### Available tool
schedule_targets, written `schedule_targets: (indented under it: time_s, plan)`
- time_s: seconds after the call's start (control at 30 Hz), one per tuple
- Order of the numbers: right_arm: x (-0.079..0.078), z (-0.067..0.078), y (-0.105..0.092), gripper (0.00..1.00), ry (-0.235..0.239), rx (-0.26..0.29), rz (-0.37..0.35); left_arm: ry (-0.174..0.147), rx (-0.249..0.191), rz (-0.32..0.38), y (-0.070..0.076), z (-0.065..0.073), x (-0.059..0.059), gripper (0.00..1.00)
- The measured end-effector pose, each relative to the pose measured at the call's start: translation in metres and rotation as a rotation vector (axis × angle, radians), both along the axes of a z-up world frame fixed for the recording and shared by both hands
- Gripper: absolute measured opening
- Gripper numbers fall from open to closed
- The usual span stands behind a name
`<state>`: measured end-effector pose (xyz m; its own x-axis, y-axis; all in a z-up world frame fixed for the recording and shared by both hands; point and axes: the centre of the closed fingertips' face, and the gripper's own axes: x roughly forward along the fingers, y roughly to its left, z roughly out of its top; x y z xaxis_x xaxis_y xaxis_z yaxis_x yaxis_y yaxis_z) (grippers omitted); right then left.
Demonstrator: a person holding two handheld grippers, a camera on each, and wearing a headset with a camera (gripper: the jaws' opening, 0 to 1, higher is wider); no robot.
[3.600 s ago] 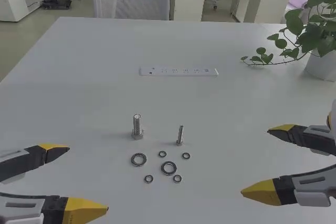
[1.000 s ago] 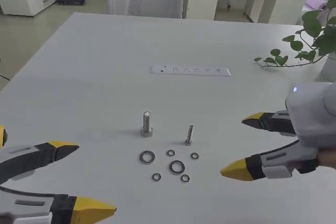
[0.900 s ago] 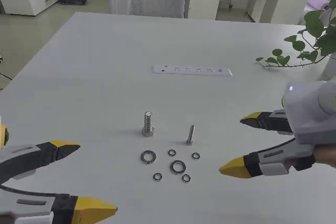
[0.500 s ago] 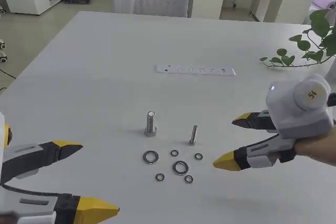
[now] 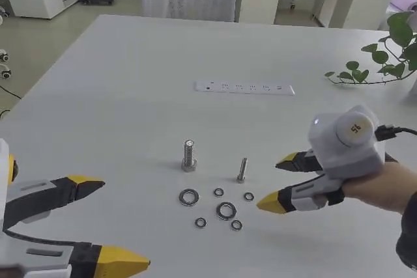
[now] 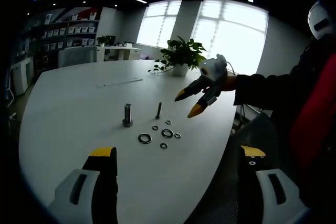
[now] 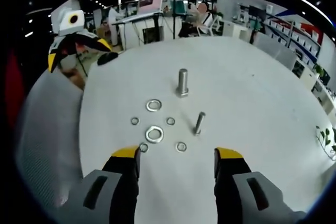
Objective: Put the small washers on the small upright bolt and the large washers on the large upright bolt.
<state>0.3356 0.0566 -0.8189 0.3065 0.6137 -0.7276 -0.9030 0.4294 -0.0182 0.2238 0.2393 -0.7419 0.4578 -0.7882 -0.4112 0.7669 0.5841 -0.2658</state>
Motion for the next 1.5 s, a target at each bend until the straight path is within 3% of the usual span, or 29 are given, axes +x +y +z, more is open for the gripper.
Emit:
schedule_targets:
  time_s: [0.37, 0.6, 0.7, 1.5]
  plan:
    - [0.007, -0.019, 0.005, 0.43, -0.015, -0.07, 0.015, 0.007, 0.001, -0.005, -0.001, -0.001, 0.0, 0.95]
    - [0.009, -0.027, 0.014, 0.37, -0.004, -0.068, 0.021, 0.008, 0.002, 0.001, 0.001, -0.002, 0.0, 0.95]
    - [0.01, -0.032, 0.014, 0.33, -0.012, -0.103, 0.031, 0.009, 0.0, 0.004, 0.002, -0.002, 0.0, 0.94]
    - [0.014, -0.049, 0.021, 0.25, 0.012, -0.155, 0.041, 0.009, -0.006, 0.014, 0.004, -0.001, 0.001, 0.94]
